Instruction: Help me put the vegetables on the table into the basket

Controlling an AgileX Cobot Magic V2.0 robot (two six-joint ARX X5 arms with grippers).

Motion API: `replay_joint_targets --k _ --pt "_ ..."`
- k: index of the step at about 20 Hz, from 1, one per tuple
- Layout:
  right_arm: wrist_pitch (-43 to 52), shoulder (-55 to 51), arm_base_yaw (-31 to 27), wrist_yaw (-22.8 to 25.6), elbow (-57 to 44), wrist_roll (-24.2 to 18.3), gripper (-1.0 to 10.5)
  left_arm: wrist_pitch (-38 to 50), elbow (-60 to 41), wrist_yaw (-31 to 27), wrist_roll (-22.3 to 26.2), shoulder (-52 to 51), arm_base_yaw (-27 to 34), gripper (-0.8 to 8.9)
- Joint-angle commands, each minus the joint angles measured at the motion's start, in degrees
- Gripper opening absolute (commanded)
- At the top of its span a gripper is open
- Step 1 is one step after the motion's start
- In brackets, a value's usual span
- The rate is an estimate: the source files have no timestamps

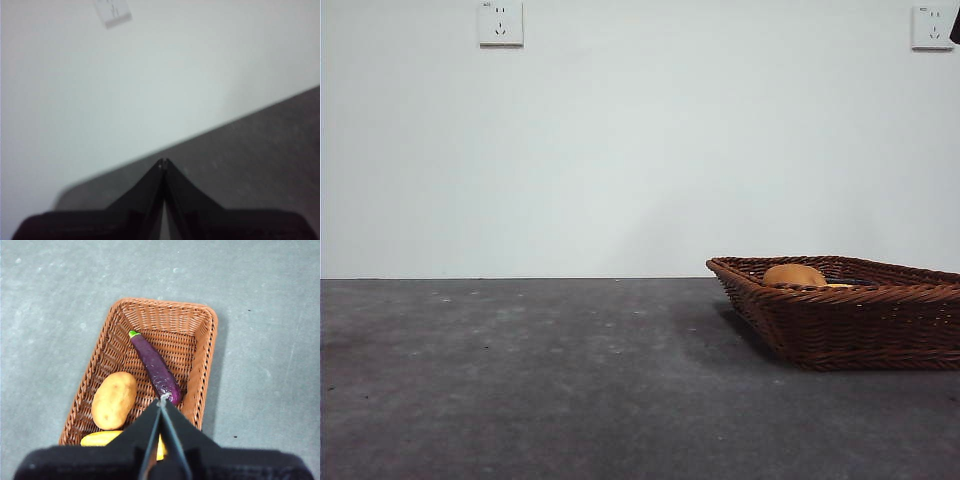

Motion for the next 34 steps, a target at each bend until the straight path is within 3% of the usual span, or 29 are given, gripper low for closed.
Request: replay_joint_targets --k 1,7,14,34 --pt "0.3 0.2 0.0 0.0 -0.2 -0.4 0.0 3.9 -9.5 0.0 -5.3 -4.1 0.2 -0.04" --pt "0.3 0.2 0.0 0.0 -0.2 -0.4 0.0 9.6 -25.5 -2.7 -13.6 -14.0 0.2 -0.04" --pt "0.3 0.2 0.0 0.0 -0.2 -0.4 0.0 7.6 -30.6 -4.5 -16.8 -14.1 0.2 -0.04" --pt "0.3 0.2 0.0 0.0 -0.2 -0.4 0.0 5.3 -30.6 -4.1 -18.5 -9.8 0.2 -0.03"
